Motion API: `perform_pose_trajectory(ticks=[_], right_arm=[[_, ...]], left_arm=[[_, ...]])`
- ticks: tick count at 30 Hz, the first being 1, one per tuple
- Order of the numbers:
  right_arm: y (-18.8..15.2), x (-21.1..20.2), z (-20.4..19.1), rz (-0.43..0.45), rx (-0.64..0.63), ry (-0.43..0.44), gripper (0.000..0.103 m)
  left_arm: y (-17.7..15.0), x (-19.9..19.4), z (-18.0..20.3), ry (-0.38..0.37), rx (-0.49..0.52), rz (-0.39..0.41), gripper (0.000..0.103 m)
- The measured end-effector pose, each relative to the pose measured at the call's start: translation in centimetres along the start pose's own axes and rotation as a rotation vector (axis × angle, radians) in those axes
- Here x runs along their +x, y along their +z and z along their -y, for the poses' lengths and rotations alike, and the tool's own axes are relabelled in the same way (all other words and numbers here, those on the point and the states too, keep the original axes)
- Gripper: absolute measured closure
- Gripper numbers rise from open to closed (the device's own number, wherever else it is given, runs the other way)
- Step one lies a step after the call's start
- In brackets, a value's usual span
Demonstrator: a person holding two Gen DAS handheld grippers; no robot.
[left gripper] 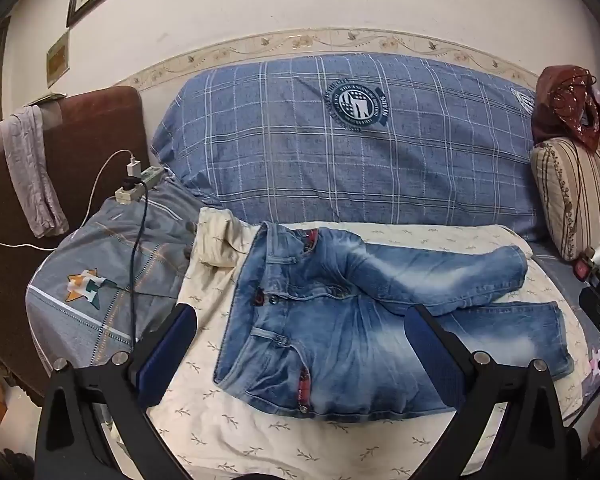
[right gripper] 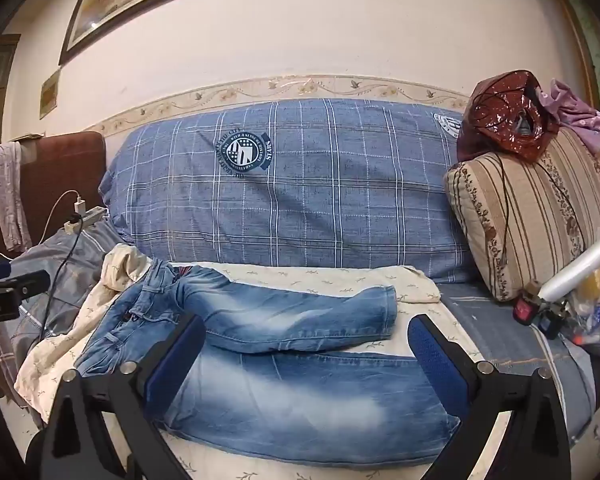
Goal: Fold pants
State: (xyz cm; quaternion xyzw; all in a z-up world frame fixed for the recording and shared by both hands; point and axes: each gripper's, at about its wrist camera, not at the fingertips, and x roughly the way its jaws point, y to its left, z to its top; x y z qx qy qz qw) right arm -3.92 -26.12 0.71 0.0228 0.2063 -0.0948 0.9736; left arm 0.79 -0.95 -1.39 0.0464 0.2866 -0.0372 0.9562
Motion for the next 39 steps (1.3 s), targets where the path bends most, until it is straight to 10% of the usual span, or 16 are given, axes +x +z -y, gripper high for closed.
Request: perform_pose_trajectory(ticks=[39], right_arm=[[-1.2,0.5,-1.8,-0.079,-0.026,-0.136,0.000]], left_arm=[[-2.7,1.6,1.8,0.007,0.028,-0.076,0.000]])
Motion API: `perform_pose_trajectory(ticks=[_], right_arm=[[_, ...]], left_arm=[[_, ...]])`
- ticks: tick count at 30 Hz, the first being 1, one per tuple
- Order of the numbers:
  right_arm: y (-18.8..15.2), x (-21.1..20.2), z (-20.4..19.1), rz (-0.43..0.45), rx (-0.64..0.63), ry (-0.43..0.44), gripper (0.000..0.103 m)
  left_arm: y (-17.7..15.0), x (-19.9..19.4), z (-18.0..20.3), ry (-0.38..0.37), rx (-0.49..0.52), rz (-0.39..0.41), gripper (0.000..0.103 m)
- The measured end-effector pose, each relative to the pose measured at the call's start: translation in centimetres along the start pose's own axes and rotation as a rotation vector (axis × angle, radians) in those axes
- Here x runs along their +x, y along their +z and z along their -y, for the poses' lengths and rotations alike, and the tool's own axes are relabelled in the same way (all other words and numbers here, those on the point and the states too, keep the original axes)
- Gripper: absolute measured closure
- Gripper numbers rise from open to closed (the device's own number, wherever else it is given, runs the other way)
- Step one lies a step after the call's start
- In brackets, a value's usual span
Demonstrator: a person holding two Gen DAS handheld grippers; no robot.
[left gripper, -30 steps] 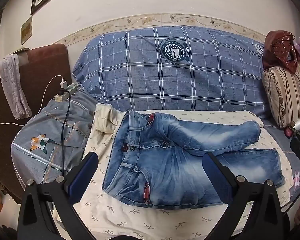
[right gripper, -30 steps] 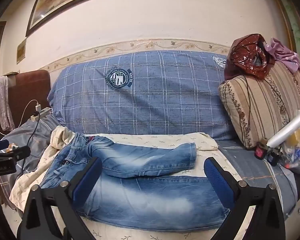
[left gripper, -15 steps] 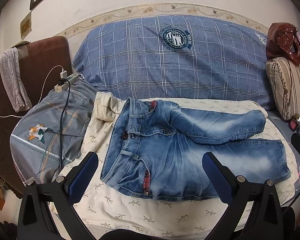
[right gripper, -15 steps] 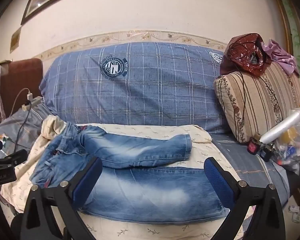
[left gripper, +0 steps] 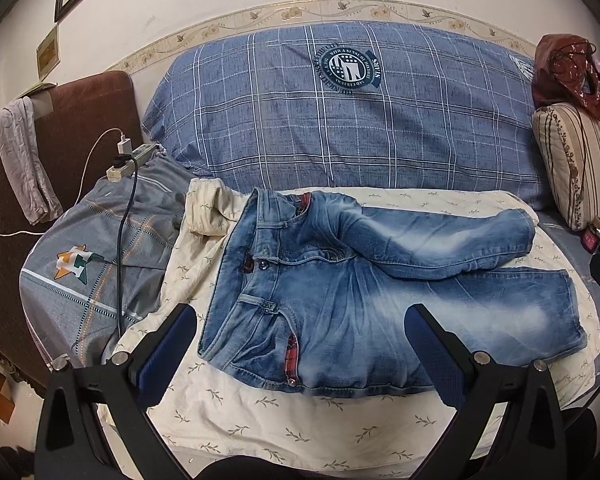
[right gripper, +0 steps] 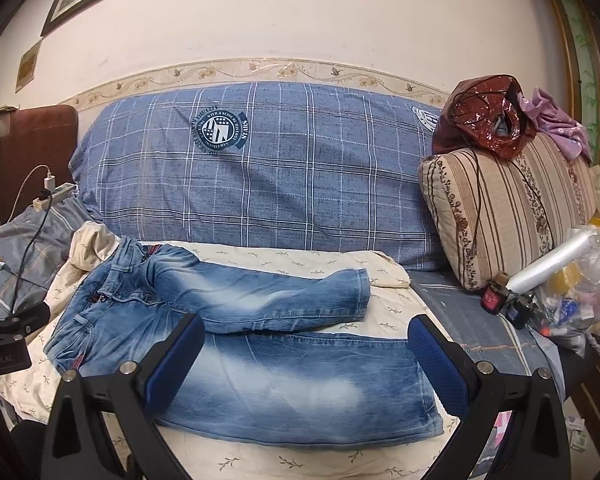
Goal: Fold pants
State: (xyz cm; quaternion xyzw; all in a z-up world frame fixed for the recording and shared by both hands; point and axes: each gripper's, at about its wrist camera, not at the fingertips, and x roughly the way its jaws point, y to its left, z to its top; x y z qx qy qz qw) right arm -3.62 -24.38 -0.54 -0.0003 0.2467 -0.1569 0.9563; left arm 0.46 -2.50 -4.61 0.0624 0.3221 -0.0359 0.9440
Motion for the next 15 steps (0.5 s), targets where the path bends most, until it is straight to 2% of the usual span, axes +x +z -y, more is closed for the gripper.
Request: perform_pose_trajectory(ticks=[15], right_arm=[[0.08,0.18,-0.25,0.001,-0.012,-0.004,0.000]], left_arm=[[0.03,0.16,-0.31,0.002,-0.005,0.002,0.000]])
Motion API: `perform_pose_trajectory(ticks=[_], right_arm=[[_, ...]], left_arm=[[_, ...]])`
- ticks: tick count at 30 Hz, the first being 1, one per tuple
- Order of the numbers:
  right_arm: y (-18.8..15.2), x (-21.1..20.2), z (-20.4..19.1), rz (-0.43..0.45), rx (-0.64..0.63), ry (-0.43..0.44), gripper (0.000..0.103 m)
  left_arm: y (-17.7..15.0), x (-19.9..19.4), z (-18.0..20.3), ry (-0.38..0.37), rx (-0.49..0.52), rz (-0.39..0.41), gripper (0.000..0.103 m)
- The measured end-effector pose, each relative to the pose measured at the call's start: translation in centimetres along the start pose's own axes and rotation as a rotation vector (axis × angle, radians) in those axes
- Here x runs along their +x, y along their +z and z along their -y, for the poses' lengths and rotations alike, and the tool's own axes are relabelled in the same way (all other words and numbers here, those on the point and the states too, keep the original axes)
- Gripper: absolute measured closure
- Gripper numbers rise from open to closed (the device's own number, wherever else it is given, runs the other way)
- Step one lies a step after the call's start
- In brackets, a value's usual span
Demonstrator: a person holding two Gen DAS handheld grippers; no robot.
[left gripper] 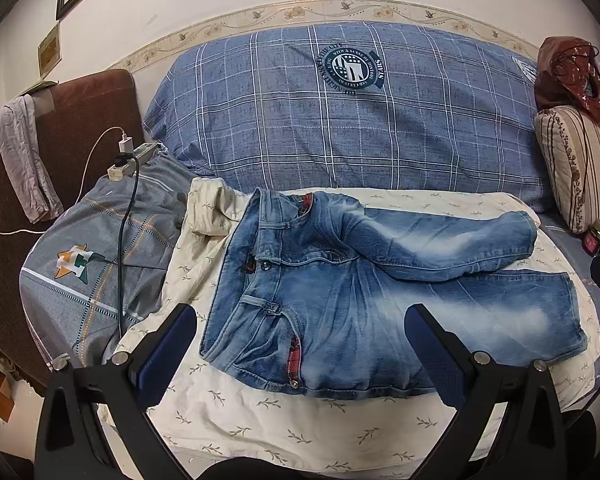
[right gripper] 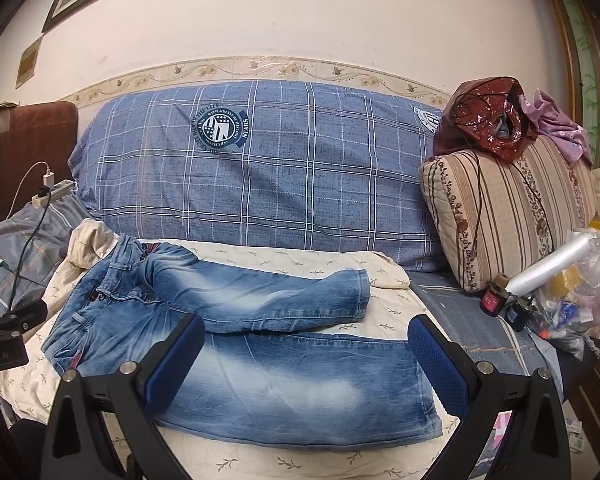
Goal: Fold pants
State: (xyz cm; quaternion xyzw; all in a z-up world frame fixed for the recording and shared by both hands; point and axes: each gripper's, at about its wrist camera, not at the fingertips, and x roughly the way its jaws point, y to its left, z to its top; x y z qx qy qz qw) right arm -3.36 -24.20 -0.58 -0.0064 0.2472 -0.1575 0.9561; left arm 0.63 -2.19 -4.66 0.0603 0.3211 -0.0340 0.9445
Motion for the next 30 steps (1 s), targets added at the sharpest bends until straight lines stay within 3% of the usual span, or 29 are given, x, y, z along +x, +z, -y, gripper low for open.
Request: perform_pose_trajectory(ticks=[30], right_arm=[[-0.3,1.2,0.2,-0.020,-0.004,-0.015,0.000]], left_arm=[[-0.2,1.6,-0.6,0.011,-0.015,-0.022,0.000]])
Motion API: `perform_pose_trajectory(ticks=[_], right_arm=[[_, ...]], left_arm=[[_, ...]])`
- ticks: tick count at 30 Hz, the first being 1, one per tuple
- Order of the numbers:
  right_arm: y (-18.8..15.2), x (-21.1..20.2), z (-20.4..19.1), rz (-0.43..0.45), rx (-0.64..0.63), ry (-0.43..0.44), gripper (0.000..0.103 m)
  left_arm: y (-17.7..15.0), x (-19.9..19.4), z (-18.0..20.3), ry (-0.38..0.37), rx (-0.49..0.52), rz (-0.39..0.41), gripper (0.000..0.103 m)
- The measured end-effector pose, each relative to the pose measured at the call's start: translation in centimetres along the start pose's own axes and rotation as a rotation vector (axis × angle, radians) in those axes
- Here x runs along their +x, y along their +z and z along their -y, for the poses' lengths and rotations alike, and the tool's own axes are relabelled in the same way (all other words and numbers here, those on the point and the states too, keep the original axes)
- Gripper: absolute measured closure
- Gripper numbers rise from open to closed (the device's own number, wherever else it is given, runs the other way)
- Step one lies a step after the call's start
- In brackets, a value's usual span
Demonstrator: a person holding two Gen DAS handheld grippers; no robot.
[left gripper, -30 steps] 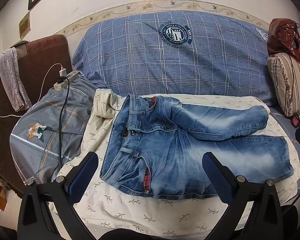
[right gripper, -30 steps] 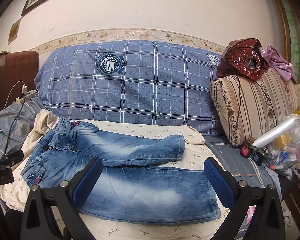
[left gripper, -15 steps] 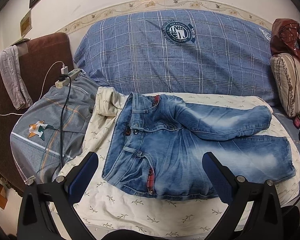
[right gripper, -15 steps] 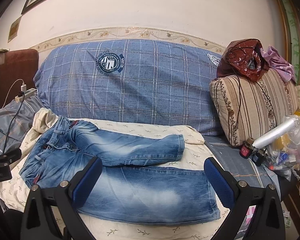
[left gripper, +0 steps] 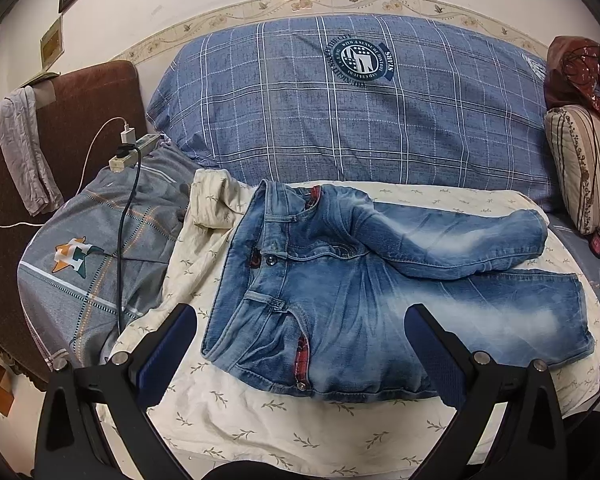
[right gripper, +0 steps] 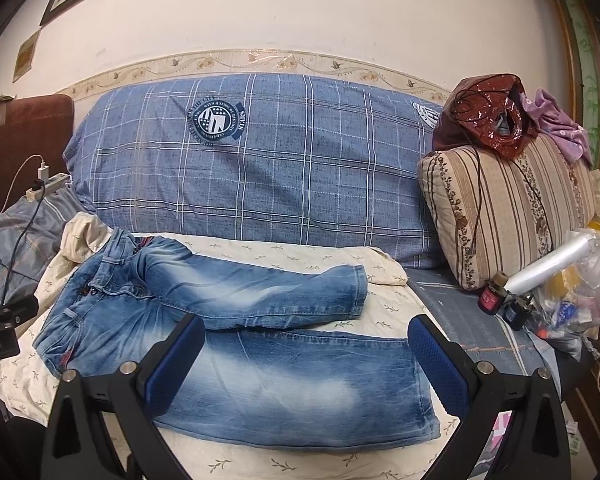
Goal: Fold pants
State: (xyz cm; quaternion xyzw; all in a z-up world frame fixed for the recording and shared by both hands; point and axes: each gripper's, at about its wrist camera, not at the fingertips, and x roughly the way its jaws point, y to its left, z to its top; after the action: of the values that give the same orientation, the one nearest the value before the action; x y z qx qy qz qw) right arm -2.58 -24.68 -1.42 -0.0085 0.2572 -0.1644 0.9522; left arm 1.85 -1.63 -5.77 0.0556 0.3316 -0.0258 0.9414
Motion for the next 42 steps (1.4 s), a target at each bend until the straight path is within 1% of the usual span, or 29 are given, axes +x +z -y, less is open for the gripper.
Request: perform_pose_trajectory(ticks=[9,14,16,18,20,22,23,24,26,28,30,33,35,37,39,40,42], right_arm=[[-0.3,0.5,-0.3,-0.011,-0.008,-0.001,0.000],[-0.4,1.0,-0.2,-0.023,-0.012,-0.003,0.000],[-0.4,1.4,0.2,-0.041,-0.011,-0.002,0.000],[-0.5,2.3,1.3,-0.076,-0.004,-0.006,0.000],[-0.6,3.7,3.1,-0.140,0.017,-0.010,0.000],[-1.2,5.4,5.2,-0.215,0.051,-0.001,0.000],[-1.7,6.7,6.7,-0.277,0.079,0.002,0.000],[-2.3,7.4,7.9,-0.314,0.105,0.003,0.000],[-3.4,8.8,10.0,-0.379,0.167,0.018,0.000],[-4.9,10.1,12.7,-0.444,0.265,0.051,0.000],[-6.1,10.8,14.7,-0.482,0.352,0.081,0.000],[-7.9,11.4,17.2,-0.511,0.471,0.113,0.001],[-8.6,11.4,18.5,-0.509,0.533,0.148,0.001],[-9.1,11.1,19.6,-0.494,0.580,0.177,0.001],[-9.5,11.0,20.8,-0.475,0.623,0.205,0.002],[-9.8,11.0,21.2,-0.467,0.645,0.219,0.004],[-10.4,11.3,22.0,-0.460,0.707,0.265,0.008]], left_arm=[[-0.2,0.7,-0.3,0.003,-0.006,-0.015,0.000],[-0.2,1.4,-0.7,0.012,0.008,-0.027,0.000],[0.0,2.2,-1.7,0.019,0.004,-0.048,0.000],[0.3,3.6,-3.8,0.033,-0.025,-0.096,0.000],[0.3,5.2,-6.3,0.067,-0.067,-0.145,0.000],[0.1,6.7,-9.1,0.119,-0.117,-0.190,0.000],[-0.1,7.4,-10.4,0.138,-0.140,-0.208,0.000],[-0.4,8.2,-11.7,0.154,-0.161,-0.230,0.000],[-1.3,9.5,-13.7,0.160,-0.206,-0.273,0.000],[-2.2,10.5,-14.7,0.128,-0.256,-0.316,0.000],[-2.8,11.5,-14.8,0.062,-0.288,-0.350,0.000],[-3.2,12.8,-14.0,0.040,-0.267,-0.362,0.000],[-3.3,13.5,-13.4,0.007,-0.260,-0.362,0.001],[-3.3,14.6,-12.7,-0.033,-0.253,-0.368,0.007],[-3.4,15.7,-11.9,-0.098,-0.236,-0.374,0.020],[-3.4,16.2,-11.4,-0.129,-0.227,-0.383,0.026],[-4.0,17.3,-10.5,-0.183,-0.219,-0.427,0.052]])
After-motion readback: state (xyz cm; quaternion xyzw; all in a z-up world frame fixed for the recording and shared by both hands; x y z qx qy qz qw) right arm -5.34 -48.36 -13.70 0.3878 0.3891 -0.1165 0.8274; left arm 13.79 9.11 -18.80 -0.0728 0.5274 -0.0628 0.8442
